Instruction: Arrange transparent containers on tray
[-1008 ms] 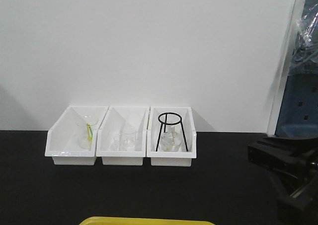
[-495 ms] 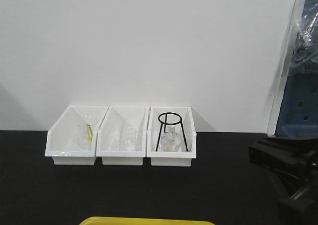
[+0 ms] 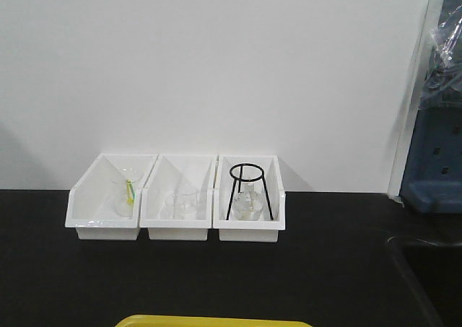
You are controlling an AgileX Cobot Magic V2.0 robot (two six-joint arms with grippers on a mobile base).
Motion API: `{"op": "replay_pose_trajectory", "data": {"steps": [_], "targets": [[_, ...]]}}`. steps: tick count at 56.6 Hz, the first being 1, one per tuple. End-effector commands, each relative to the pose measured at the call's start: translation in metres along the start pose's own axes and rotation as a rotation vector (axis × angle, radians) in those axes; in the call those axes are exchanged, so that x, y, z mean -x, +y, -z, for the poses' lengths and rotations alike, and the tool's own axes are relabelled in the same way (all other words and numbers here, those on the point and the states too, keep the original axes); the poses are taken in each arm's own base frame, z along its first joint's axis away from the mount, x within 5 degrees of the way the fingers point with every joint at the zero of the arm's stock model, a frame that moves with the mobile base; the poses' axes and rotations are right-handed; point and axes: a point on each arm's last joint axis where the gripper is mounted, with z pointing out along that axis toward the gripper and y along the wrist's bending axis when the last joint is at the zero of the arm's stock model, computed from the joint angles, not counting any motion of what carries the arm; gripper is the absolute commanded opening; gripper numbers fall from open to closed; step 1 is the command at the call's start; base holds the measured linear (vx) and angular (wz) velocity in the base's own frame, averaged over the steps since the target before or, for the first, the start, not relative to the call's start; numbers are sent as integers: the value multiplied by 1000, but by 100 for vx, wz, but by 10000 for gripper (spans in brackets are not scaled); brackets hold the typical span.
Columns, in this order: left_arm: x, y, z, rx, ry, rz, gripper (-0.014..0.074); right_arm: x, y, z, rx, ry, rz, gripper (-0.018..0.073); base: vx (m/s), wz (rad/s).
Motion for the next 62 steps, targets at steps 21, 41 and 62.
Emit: {"op": "replay_pose_trajectory", "data": {"steps": [21, 41, 62], "targets": [[-3, 0, -1, -7, -59, 15, -6, -99, 8, -4, -30, -71, -26, -10, 0, 0], [-3, 0, -1, -7, -59, 15, -6, -100, 8, -4, -29, -67, -28, -8, 0, 0], [-3, 0, -1, -7, -59, 15, -6, -100, 8, -4, -29, -65, -28, -8, 0, 0]]}}
